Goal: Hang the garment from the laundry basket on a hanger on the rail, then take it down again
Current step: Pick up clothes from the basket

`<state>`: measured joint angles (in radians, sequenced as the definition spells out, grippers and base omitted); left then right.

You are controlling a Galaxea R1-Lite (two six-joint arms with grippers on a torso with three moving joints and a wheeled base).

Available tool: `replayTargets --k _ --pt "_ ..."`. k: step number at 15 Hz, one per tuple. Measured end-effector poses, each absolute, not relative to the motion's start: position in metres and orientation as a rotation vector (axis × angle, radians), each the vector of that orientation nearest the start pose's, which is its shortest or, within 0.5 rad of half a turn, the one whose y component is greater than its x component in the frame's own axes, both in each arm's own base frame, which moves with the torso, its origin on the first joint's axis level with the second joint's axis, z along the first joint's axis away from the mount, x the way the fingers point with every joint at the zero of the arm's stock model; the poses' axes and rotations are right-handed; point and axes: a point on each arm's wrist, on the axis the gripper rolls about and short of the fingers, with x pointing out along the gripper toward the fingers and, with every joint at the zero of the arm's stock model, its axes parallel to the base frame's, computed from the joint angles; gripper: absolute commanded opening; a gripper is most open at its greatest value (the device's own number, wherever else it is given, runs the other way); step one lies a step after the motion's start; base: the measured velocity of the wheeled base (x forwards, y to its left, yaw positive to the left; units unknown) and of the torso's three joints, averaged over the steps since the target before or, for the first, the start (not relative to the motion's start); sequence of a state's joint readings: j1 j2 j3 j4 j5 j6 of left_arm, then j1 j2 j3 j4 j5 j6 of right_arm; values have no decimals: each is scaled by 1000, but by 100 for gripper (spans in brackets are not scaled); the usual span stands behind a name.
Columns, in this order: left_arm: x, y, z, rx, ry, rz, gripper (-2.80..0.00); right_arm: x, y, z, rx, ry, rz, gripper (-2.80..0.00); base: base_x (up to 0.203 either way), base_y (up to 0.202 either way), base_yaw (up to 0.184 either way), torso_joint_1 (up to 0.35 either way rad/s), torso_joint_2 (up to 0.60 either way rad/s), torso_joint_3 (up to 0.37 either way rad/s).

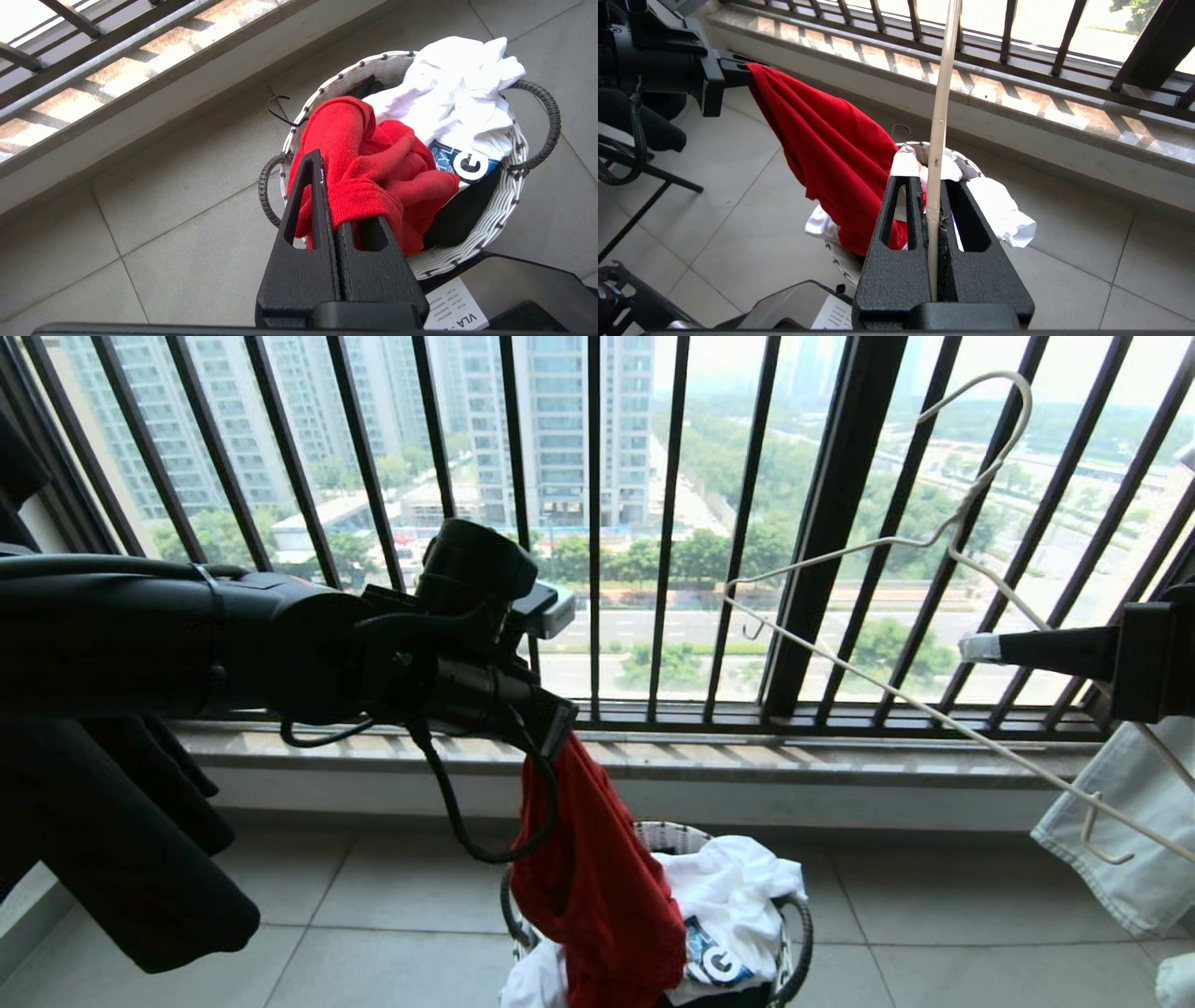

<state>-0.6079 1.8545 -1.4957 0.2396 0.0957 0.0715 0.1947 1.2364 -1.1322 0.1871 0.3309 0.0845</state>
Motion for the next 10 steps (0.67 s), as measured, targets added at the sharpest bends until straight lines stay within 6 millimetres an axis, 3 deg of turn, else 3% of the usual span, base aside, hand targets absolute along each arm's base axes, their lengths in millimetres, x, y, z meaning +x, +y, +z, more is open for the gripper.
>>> replayTargets --k 7,10 --pt "295 -203 238 280 555 -518 -280 177 42 310 103 323 510 -280 0 0 0 0 1 195" --pt "295 -202 238 280 558 -521 -280 177 42 310 103 323 510 -280 0 0 0 1 6 59"
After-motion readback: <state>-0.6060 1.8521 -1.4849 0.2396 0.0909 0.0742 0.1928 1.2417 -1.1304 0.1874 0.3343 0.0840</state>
